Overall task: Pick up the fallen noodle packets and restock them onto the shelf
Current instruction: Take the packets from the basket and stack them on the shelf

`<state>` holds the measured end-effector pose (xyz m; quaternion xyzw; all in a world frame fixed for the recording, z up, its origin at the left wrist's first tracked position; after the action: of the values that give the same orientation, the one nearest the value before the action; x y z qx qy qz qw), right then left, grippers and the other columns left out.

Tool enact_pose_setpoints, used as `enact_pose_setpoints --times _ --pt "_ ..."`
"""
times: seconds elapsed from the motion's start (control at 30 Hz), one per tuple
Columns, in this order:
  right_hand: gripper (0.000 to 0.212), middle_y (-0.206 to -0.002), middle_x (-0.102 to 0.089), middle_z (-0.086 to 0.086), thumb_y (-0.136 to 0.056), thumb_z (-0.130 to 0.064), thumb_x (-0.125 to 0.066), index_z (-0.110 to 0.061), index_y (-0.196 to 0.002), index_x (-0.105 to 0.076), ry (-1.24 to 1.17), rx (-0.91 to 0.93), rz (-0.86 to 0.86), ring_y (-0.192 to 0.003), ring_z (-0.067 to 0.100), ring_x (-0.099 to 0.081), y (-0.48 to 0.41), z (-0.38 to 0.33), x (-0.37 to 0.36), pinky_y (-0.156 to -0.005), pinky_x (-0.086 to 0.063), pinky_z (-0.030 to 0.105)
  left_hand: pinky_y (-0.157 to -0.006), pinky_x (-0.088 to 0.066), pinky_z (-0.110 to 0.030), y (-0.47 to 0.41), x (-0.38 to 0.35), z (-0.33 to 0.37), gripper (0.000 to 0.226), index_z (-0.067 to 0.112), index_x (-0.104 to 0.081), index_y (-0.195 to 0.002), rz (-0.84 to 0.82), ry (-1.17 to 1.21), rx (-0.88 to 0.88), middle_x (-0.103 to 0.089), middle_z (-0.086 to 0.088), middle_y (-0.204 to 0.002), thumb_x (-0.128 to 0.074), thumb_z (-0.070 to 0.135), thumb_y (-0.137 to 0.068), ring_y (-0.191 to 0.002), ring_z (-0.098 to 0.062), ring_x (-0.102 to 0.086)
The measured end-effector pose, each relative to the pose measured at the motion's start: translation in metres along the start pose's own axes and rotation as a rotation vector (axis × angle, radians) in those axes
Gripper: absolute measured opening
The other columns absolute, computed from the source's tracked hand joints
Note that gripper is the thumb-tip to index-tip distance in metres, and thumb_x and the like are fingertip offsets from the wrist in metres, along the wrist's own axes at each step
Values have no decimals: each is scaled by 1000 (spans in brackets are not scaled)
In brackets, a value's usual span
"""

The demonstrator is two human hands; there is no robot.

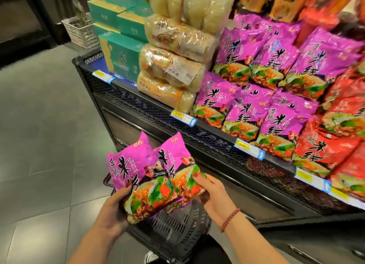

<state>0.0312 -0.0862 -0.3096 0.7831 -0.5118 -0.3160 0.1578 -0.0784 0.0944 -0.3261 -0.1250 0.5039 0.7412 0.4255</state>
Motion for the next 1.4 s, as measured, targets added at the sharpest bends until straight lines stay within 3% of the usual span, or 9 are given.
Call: enact_pose_setpoints --times 0.17,0.4,0.53,0.7,0.87,0.97,1.13,1.3,1.4 --pt "38 -109 -69 20 -80 8 -68 -5 -115 -61 256 -19 -71 -91 29 -68 2 -53 28 -77 -59 35 -52 -59 -43 -17 -46 9 72 8 -78 -67 -144 -183 85 -73 -15 -73 -96 24 1 -60 -28 -71" --pt "44 -101 -73 12 -71 -7 -83 -9 -111 -62 437 163 59 -86 21 -69 0 -117 70 -80 -58 38 -62 -60 -40 -56 -147 9 72 3 -77 -79 -258 -373 93 -73 -17 -81 -98 27 -14 -67 -28 -72" --pt "65 -120 -65 10 -68 -23 -87 -9 -123 -55 364 220 246 -106 22 -63 0 -143 117 -92 -53 38 -54 -59 -32 -76 -203 9 27 3 -75 -82 -252 -458 79 -73 -14 -74 -72 28 -73 -60 -23 -71" --pt "53 -104 -71 10 -69 -21 -84 -10 -116 -61 249 412 405 -93 22 -68 16 -200 169 -79 -58 31 -76 -59 -41 -100 -280 23 80 4 -69 -113 -370 -511 -39 -73 -16 -103 -96 36 -44 -85 -24 -73" --pt "78 -109 -68 9 -53 -52 -88 -12 -113 -60 202 622 596 -101 26 -65 24 -276 227 -89 -53 46 -58 -57 -29 -129 -377 55 46 18 -56 -120 -453 -644 -360 -72 -2 -105 -76 18 -78 -83 -17 -68" --pt "101 -118 -53 3 -50 -70 -82 -8 -123 -51 268 649 722 -110 22 -52 16 -309 263 -104 -43 53 -89 -53 -48 -160 -421 73 78 17 -46 -134 -422 -751 -508 -65 -5 -125 -85 38 -70 -112 -26 -63" --pt "20 -80 -66 -1 -79 -33 -76 -21 -85 -61 469 742 753 -74 4 -63 0 -342 271 -72 -51 37 -109 -37 -56 -206 -457 66 116 23 -35 -147 -333 -1043 -529 -48 -11 -145 -78 75 -53 -132 -33 -47" --pt "55 -104 -62 0 -88 -38 -63 -15 -135 -46 718 763 887 -94 20 -57 -11 -345 264 -84 -42 30 -103 -12 -9 -203 -472 58 84 12 -7 -155 -214 -1320 -773 -19 -7 -160 -61 34 -94 -145 -16 -18" --pt "69 -135 -45 24 -94 -13 -55 -1 -150 -16 963 910 1022 -121 35 -46 0 -352 241 -102 -32 27 -114 -13 -11 -181 -482 58 82 14 -7 -155 -195 -1371 -1081 -14 -2 -161 -61 23 -95 -142 -4 -12"
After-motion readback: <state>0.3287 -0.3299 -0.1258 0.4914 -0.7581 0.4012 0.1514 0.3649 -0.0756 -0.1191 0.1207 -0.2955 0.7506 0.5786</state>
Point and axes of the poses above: each hand's wrist, its own y-axis away from the middle knuckle, its own x-axis out of the back of the hand, z = x × y, the point moved 10 cm from there along -y, towards the middle knuckle
